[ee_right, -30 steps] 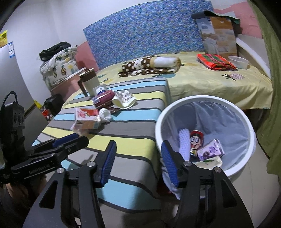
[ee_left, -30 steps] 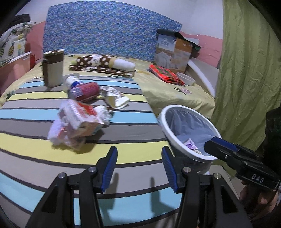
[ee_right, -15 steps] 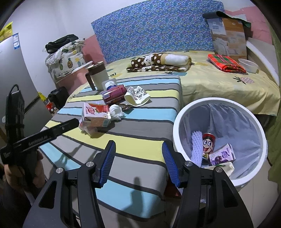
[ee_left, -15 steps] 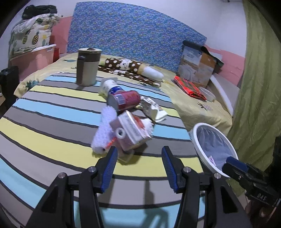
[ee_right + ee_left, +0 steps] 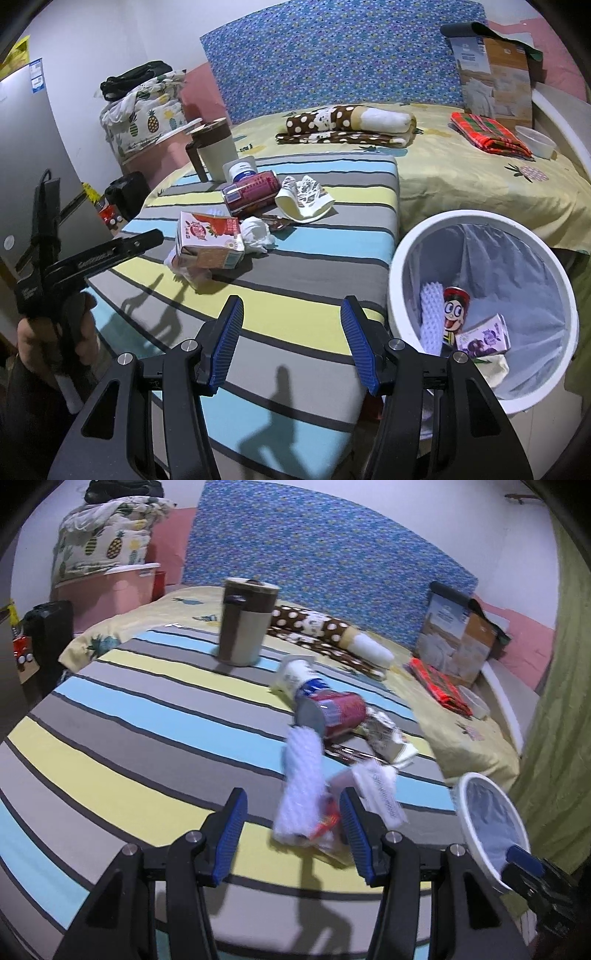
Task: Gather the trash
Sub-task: 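Grasp another white foam net with the left tool while the right approaches the pink carton, then grasp the pink carton with the right tool and lift it while the left holds the net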
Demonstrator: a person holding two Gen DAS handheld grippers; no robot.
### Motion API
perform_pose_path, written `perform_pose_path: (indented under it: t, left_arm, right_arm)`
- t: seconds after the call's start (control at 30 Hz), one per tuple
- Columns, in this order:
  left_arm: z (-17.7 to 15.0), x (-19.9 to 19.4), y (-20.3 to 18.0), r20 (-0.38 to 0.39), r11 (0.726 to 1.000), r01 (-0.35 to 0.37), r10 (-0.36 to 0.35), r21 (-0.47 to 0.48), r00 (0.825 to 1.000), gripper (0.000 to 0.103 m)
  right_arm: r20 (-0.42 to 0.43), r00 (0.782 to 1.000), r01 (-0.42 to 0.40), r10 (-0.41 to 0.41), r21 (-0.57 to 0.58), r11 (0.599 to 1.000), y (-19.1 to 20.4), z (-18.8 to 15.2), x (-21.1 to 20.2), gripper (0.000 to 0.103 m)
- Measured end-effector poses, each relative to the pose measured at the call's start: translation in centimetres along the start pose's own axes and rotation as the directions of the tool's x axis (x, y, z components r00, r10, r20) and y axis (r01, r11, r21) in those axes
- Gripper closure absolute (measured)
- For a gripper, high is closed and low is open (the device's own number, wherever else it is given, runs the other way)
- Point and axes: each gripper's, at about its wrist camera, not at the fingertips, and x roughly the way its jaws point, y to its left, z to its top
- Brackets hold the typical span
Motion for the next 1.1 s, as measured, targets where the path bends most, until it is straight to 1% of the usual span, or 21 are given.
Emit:
perform_pose_path:
  t: [0.1, 0.17, 0.23, 0.37, 0.43, 0.5, 0.63, 0.7, 0.77, 0.83, 0.87, 0.9, 0.97, 1.1]
  left_arm:
    - [0.3, 1.9, 0.1, -0.038, 0.999, -0.044, 0.045, 0.018, 0.998, 0.049]
    - [0.4, 2.9, 0.0, -0.061, 0.999, -0.035, 0.037, 0.028, 0.997, 0.049]
    - [0.3, 3.2, -0.3, -0.071, 0.999, -0.003, 0.006, 0.035, 0.997, 0.049]
    - [0.2, 2.7, -1.6, -0.053, 0.994, 0.075, -0.071, 0.075, 0.996, 0.049]
    - [0.2, 2.8, -2.2, -0.055, 0.990, 0.093, -0.088, 0.102, 0.995, 0.049]
    - [0.2, 3.1, -2.3, -0.062, 0.991, 0.076, -0.069, 0.112, 0.996, 0.049]
    - [0.2, 4.4, -1.5, -0.101, 0.995, 0.050, -0.042, 0.085, 0.994, 0.049]
    - [0.1, 4.7, -1.3, -0.111, 0.995, 0.050, -0.041, 0.082, 0.993, 0.049]
    - [0.0, 4.8, -1.1, -0.115, 0.995, 0.066, -0.057, 0.070, 0.992, 0.049]
    - [-0.1, 4.6, -1.2, -0.111, 0.994, 0.077, -0.068, 0.080, 0.992, 0.056]
    - [-0.1, 4.5, -1.3, -0.111, 0.992, 0.087, -0.077, 0.086, 0.991, 0.062]
    - [-0.2, 4.3, -1.4, -0.111, 0.992, 0.090, -0.079, 0.092, 0.991, 0.064]
    - [-0.5, 3.9, -1.5, -0.108, 0.991, 0.094, -0.083, 0.098, 0.991, 0.066]
    - [-0.9, 3.3, -0.9, -0.112, 0.990, 0.116, -0.107, 0.078, 0.988, 0.067]
  right_arm:
    - [-0.007, 1.000, 0.001, -0.001, -0.004, 1.000, 0.1, 0.0, 0.2, 0.046]
    - [-0.008, 1.000, 0.006, -0.006, -0.003, 1.000, 0.1, 0.1, 0.2, 0.046]
    - [-0.007, 1.000, 0.011, -0.011, -0.002, 1.000, 0.0, 0.2, 0.2, 0.046]
    - [0.011, 1.000, 0.014, -0.014, 0.007, 1.000, -0.3, 0.5, 0.0, 0.046]
    - [0.020, 1.000, 0.010, -0.010, 0.013, 1.000, -0.3, 0.7, 0.0, 0.046]
    - [0.022, 1.000, 0.006, -0.006, 0.012, 1.000, -0.1, 0.8, 0.2, 0.046]
    - [0.019, 1.000, -0.004, 0.004, 0.004, 1.000, 0.4, 0.9, 0.6, 0.046]
    - [0.014, 1.000, -0.011, 0.011, -0.002, 1.000, 0.7, 1.0, 0.8, 0.046]
    - [0.010, 1.000, -0.021, 0.021, -0.008, 1.000, 1.1, 1.1, 1.1, 0.046]
    - [0.009, 0.999, -0.033, 0.033, -0.015, 0.999, 1.5, 1.2, 1.3, 0.046]
    - [0.007, 0.999, -0.041, 0.041, -0.017, 0.999, 1.7, 1.3, 1.5, 0.046]
    - [0.003, 0.999, -0.051, 0.051, -0.018, 0.999, 2.0, 1.3, 1.7, 0.046]
    - [-0.004, 0.998, -0.070, 0.070, -0.021, 0.997, 2.5, 1.3, 2.1, 0.046]
    - [-0.018, 0.996, -0.093, 0.092, -0.055, 0.994, 4.0, 1.1, 3.0, 0.043]
